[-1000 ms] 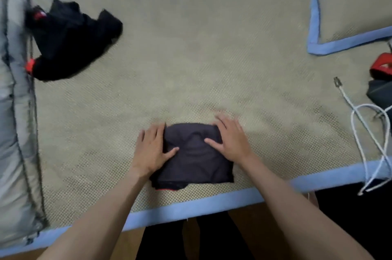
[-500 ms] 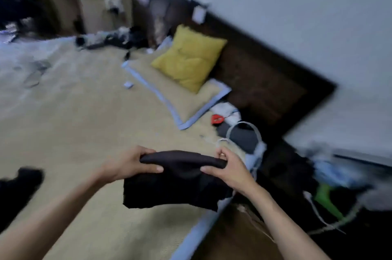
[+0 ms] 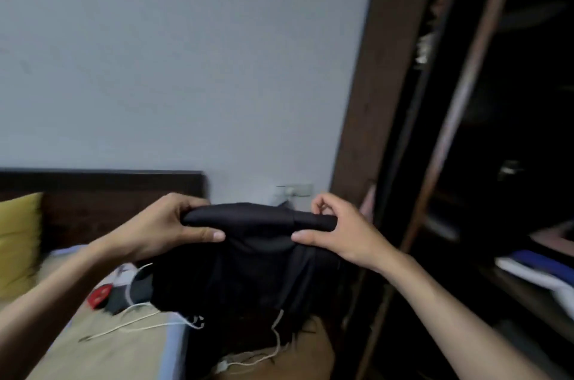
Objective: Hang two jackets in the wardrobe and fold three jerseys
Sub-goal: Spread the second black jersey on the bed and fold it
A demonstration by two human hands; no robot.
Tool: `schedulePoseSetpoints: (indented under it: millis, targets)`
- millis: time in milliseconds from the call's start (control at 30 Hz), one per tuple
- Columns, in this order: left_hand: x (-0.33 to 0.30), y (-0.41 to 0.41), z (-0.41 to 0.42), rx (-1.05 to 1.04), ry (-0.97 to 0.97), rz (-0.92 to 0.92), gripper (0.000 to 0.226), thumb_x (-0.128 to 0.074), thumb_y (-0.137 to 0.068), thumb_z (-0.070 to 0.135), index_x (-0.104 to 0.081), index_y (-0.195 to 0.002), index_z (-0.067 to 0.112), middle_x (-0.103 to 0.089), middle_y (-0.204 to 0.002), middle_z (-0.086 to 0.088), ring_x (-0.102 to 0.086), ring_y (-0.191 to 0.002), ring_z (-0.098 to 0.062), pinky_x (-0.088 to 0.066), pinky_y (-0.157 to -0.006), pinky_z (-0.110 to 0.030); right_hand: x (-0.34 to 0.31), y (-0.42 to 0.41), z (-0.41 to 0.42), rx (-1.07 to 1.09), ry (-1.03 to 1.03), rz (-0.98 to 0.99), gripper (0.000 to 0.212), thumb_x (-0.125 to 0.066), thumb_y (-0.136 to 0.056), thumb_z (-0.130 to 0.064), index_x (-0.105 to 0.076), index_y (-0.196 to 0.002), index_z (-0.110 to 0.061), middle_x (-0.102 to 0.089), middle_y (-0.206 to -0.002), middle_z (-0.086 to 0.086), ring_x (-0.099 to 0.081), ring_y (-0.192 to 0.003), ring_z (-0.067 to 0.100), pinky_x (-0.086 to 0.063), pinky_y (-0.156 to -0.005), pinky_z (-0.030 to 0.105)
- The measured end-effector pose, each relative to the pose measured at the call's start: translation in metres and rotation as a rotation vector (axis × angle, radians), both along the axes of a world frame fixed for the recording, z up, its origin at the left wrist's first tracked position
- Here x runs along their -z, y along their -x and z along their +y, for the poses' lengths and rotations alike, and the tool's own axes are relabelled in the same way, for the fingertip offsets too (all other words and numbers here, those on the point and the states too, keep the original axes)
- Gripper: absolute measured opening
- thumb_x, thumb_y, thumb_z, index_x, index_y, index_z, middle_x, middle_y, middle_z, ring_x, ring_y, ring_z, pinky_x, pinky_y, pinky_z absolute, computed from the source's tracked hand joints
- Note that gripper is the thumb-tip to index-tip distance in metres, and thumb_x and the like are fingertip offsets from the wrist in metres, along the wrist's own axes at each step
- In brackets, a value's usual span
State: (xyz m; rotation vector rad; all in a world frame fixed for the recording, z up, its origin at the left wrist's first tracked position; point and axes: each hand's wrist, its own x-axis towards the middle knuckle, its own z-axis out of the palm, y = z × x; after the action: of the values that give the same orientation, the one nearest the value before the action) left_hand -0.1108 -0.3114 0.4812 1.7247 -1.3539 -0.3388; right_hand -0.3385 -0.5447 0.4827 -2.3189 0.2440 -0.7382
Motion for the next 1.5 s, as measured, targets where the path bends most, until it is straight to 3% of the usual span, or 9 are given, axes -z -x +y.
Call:
schedulePoseSetpoints:
  millis: [167, 533, 667, 867, 1100, 1233, 1333, 1433, 1500]
  targets:
    - [-0.038, 0.094, -0.087, 0.276, 0.015, -0.055, 0.019, -0.084, -0.076, 0.025, -0.074, -0.085, 0.01, -0.073, -0.08, -0.014, -0.066, -0.072, -0.011, -0.051, -0.065, -0.027, -0.026, 0.146, -0.03, 0.18, -0.019, 0.004, 0.051, -0.091, -0.072, -0.039, -0.043, -0.08, -0.022, -0.043, -0.059, -0.011, -0.034, -0.058, 0.008, -0.027, -0.056, 0.032]
    - [-0.016, 0.282, -0.229, 0.592, 0.106, -0.073, 0.037, -0.083, -0.077, 0.048, -0.071, -0.084, 0.013, -0.07, -0.075, -0.009, -0.061, -0.068, -0.007, -0.049, -0.062, -0.03, -0.014, 0.377, -0.07, 0.519, -0.113, -0.031, 0.047, -0.09, -0.072, -0.042, -0.053, -0.09, -0.019, -0.064, -0.077, 0.007, -0.057, -0.073, 0.008, -0.039, -0.07, 0.032]
    - [-0.012, 0.337, -0.266, 0.626, 0.144, -0.011, 0.026, -0.083, -0.077, 0.036, -0.071, -0.081, 0.012, -0.067, -0.07, -0.004, -0.059, -0.068, -0.005, -0.045, -0.062, -0.025, -0.009, 0.428, -0.082, 0.628, -0.145, -0.118, 0.037, -0.091, -0.072, -0.024, -0.06, -0.091, -0.014, -0.064, -0.075, -0.012, -0.059, -0.07, -0.003, -0.041, -0.068, 0.017]
    - [-0.016, 0.37, -0.336, 0.648, 0.121, -0.019, 0.028, -0.082, -0.078, 0.037, -0.073, -0.085, 0.012, -0.072, -0.079, -0.011, -0.065, -0.071, -0.013, -0.049, -0.067, -0.031, 0.002, 0.459, -0.126, 0.858, -0.104, -0.2, 0.034, -0.092, -0.071, -0.03, -0.067, -0.092, -0.02, -0.071, -0.098, -0.005, -0.065, -0.091, 0.0, -0.043, -0.076, 0.007]
    - [-0.022, 0.357, -0.463, 0.565, 0.132, 0.011, 0.053, -0.084, -0.064, 0.06, -0.074, -0.083, 0.012, -0.074, -0.078, -0.007, -0.066, -0.071, -0.013, -0.052, -0.069, -0.036, 0.006, 0.42, -0.208, 1.006, -0.025, -0.148, 0.036, -0.079, -0.085, -0.041, -0.057, -0.107, -0.025, -0.063, -0.106, -0.012, -0.055, -0.109, 0.011, -0.046, -0.091, 0.035]
    - [-0.028, 0.368, -0.547, 0.512, 0.27, 0.262, 0.033, -0.086, -0.076, 0.03, -0.074, -0.091, 0.003, -0.074, -0.092, -0.024, -0.066, -0.076, -0.021, -0.05, -0.074, -0.037, -0.022, 0.399, -0.283, 1.12, -0.132, -0.383, 0.042, -0.082, -0.084, -0.033, -0.052, -0.111, -0.023, -0.059, -0.113, -0.005, -0.055, -0.112, 0.019, -0.038, -0.081, 0.029]
    - [-0.051, 0.39, -0.61, 0.555, 0.278, 0.337, 0.028, -0.084, -0.078, 0.021, -0.074, -0.094, 0.0, -0.074, -0.088, -0.014, -0.064, -0.078, -0.018, -0.048, -0.074, -0.033, -0.063, 0.401, -0.33, 1.284, -0.033, -0.548, 0.049, -0.086, -0.08, -0.028, -0.048, -0.112, -0.024, -0.058, -0.112, 0.0, -0.057, -0.108, 0.023, -0.03, -0.072, 0.023]
    - [-0.088, 0.416, -0.679, 0.607, 0.291, 0.293, 0.04, -0.089, -0.07, 0.041, -0.075, -0.091, 0.009, -0.074, -0.086, -0.008, -0.064, -0.078, -0.018, -0.049, -0.074, -0.035, -0.102, 0.417, -0.369, 1.512, 0.074, -0.581, 0.057, -0.084, -0.082, -0.033, -0.047, -0.124, -0.02, -0.054, -0.128, 0.01, -0.058, -0.116, 0.032, -0.039, -0.084, 0.03]
    - [-0.106, 0.438, -0.722, 0.53, 0.258, 0.154, 0.061, -0.088, -0.057, 0.06, -0.072, -0.1, 0.02, -0.075, -0.103, -0.006, -0.069, -0.094, -0.021, -0.055, -0.087, -0.04, -0.116, 0.428, -0.396, 1.76, 0.136, -0.387, 0.074, -0.079, -0.084, -0.043, -0.039, -0.139, -0.016, -0.044, -0.141, 0.017, -0.052, -0.126, 0.04, -0.043, -0.1, 0.043]
